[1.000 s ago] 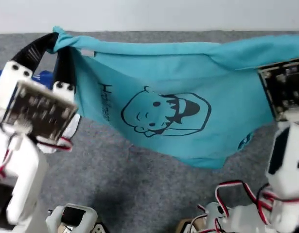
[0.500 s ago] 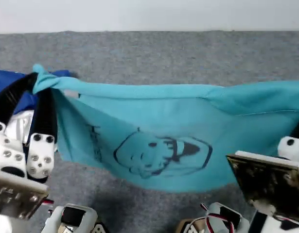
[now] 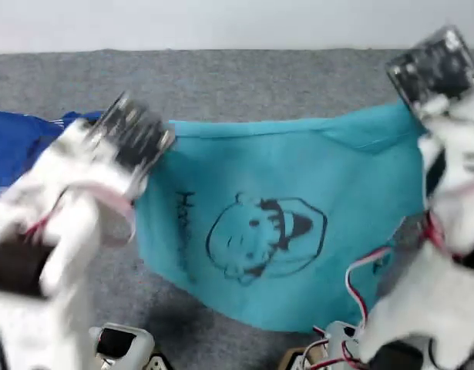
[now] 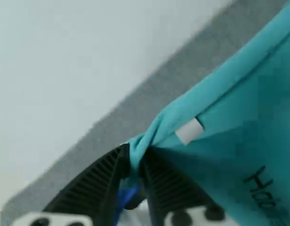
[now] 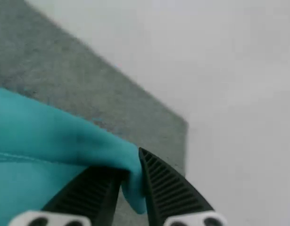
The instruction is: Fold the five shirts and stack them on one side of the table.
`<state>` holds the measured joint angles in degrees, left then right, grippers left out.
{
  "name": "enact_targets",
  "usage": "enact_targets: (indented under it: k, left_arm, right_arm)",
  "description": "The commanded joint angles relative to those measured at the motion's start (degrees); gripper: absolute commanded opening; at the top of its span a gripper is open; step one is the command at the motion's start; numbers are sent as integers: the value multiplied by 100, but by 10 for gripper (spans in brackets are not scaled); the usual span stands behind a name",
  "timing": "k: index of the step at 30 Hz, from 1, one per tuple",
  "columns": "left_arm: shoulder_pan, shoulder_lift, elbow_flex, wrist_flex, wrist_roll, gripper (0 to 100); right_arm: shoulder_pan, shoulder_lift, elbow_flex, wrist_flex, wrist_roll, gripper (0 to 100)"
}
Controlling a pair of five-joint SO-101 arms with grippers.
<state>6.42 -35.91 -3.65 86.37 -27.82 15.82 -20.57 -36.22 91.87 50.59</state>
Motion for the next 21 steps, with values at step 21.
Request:
enact_targets:
  k: [21]
  left_arm:
    - [-765,4554,-101,-5899,-325,14]
  right_arm:
    - [-778,3459,668,-5965,26,9]
